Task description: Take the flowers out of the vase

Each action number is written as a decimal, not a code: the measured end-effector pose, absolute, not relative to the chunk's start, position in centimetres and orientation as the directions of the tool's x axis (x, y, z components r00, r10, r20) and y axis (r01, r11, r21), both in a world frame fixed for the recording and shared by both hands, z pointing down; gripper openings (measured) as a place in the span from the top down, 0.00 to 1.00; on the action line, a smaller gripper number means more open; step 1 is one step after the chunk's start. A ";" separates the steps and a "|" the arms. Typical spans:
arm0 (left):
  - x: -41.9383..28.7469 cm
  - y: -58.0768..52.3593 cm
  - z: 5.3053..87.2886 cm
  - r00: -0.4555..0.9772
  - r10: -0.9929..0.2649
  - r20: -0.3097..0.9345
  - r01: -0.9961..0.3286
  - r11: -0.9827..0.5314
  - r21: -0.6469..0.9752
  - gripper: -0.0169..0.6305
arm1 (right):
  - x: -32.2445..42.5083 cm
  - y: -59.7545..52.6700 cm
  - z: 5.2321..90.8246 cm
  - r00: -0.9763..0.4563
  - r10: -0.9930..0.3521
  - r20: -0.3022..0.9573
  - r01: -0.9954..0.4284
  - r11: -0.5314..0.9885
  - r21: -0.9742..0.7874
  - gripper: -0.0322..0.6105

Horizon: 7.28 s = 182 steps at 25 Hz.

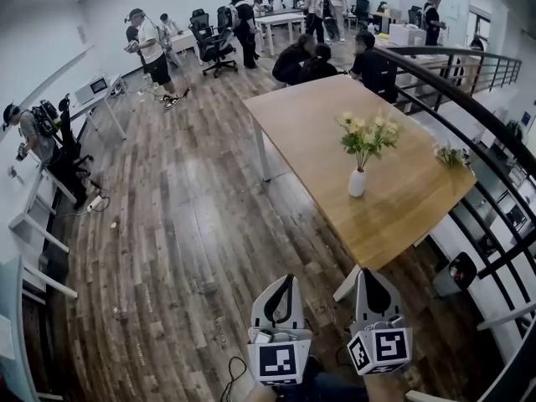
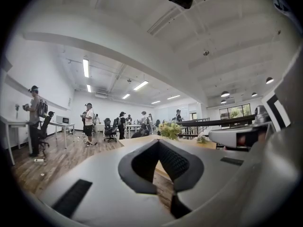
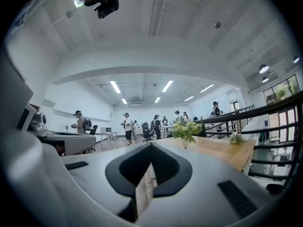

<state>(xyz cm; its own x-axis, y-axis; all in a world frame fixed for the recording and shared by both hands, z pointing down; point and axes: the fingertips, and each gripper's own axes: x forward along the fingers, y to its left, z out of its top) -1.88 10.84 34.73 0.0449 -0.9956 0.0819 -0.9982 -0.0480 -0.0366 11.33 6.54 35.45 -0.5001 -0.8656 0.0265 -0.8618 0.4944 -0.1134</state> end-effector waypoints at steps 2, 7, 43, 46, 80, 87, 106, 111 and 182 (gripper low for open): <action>-1.8 10.4 35.2 0.049 -0.993 0.105 -0.998 -0.052 -0.032 0.95 | 11.4 6.0 35.7 -0.494 -0.869 0.028 -0.865 0.488 -0.118 0.96; -2.1 8.6 35.4 0.065 -0.991 0.116 -0.997 -0.068 -0.025 0.95 | 11.4 4.4 35.8 -0.477 -0.878 0.037 -0.874 0.470 -0.119 0.96; -7.2 -15.5 37.1 0.297 -0.945 0.141 -0.955 -0.296 0.030 0.95 | 7.0 -16.5 37.3 -0.259 -0.961 0.098 -0.964 0.251 -0.090 0.96; -7.6 -16.7 37.3 0.315 -0.940 0.131 -0.949 -0.314 0.023 0.95 | 6.6 -17.5 37.8 -0.244 -0.964 0.102 -0.967 0.235 -0.094 0.96; -5.9 -24.5 41.1 0.331 -0.917 0.222 -0.943 -0.326 0.062 0.95 | 8.9 -27.1 40.9 -0.146 -0.976 0.161 -0.984 0.127 -0.126 0.89; -4.7 -26.3 42.0 0.327 -0.913 0.242 -0.945 -0.322 0.062 0.95 | 10.7 -29.6 42.3 -0.124 -0.974 0.191 -0.986 0.099 -0.135 0.88; -3.8 -28.5 44.3 0.308 -0.907 0.288 -0.951 -0.307 0.050 0.95 | 11.5 -33.8 46.2 -0.176 -0.951 0.254 -0.978 0.138 -0.158 0.68; -3.4 -28.5 44.4 0.318 -0.902 0.291 -0.947 -0.318 0.049 0.95 | 11.4 -34.6 47.0 -0.165 -0.949 0.267 -0.980 0.129 -0.149 0.68; -3.5 -28.6 44.4 0.277 -0.916 0.291 -0.961 -0.267 0.074 0.95 | 10.9 -36.8 45.1 -0.215 -0.957 0.193 -0.975 0.200 -0.097 0.84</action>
